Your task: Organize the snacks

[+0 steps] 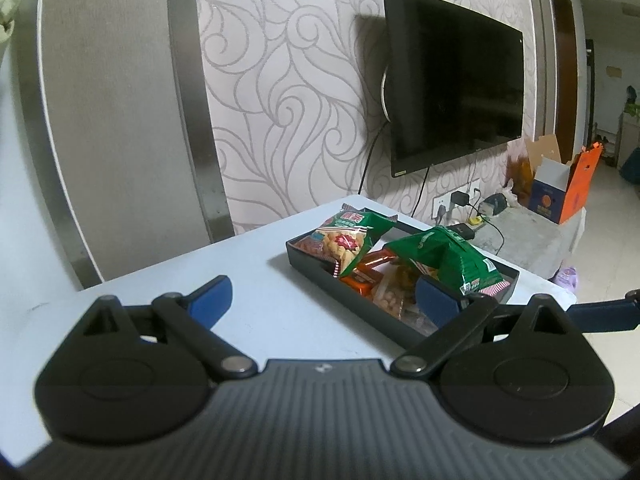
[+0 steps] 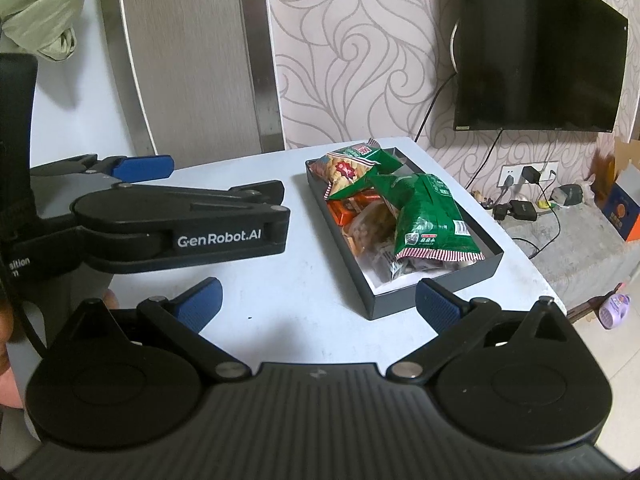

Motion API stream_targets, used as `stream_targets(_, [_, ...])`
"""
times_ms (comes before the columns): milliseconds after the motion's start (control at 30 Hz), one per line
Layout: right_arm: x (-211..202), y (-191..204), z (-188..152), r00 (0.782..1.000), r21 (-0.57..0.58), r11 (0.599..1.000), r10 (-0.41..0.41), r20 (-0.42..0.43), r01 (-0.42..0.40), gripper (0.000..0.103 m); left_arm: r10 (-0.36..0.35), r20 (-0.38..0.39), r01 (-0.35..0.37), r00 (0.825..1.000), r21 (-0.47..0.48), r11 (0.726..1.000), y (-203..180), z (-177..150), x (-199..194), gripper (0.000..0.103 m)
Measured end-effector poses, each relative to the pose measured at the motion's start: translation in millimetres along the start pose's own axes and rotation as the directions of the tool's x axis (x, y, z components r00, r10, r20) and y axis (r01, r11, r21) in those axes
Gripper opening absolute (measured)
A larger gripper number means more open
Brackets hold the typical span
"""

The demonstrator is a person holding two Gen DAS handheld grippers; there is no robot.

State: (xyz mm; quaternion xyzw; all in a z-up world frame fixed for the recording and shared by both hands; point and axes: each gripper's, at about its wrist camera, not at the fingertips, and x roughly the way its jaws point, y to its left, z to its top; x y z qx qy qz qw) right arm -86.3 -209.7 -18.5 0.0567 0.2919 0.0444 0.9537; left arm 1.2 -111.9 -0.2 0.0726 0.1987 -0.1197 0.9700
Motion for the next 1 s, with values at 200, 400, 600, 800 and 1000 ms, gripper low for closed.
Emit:
stream_targets(200, [0.4,-0.6,-0.2,1.000,0.002,1.000,0.004,-0.001,-0.004,0.103,-0.008,-0.005,0.008,1.000,-0.006,1.000,0.1,0.1,-0.1,0.100])
stream_targets(400, [0.3,-0.1,-0.5,1.000,0.000,1.000,0.007,-0.006,-0.007,0.103,-0.004,-0.004,0.004,1.000,-0.007,1.000,-0.4,0.8,0.4,0.100])
stream_targets(600, [0.5,-0.9,-0.2,1.000,-0.001,1.000,0.006,-0.009,-0.006,0.103,-0.010,0.002,0.010,1.000,0.008,1.000,-4.3,0.0,0.3,0.100])
stream_targets(800, [0.2,-1.4,-1.6,1.000,-0.002,1.000,0.008,-0.014,-0.008,0.103,-0.046,-0.004,0.046,0.999,-0.006,0.999,-2.7,-1.9,2.3,0.099])
stream_targets(1000, [1.4,-2.8,-0.3,1.000,-0.003,1.000,0.009,-0.016,-0.009,0.103,-0.040,0.008,0.040,0.999,0.016,0.999,-8.8,-2.8,4.5,0.096])
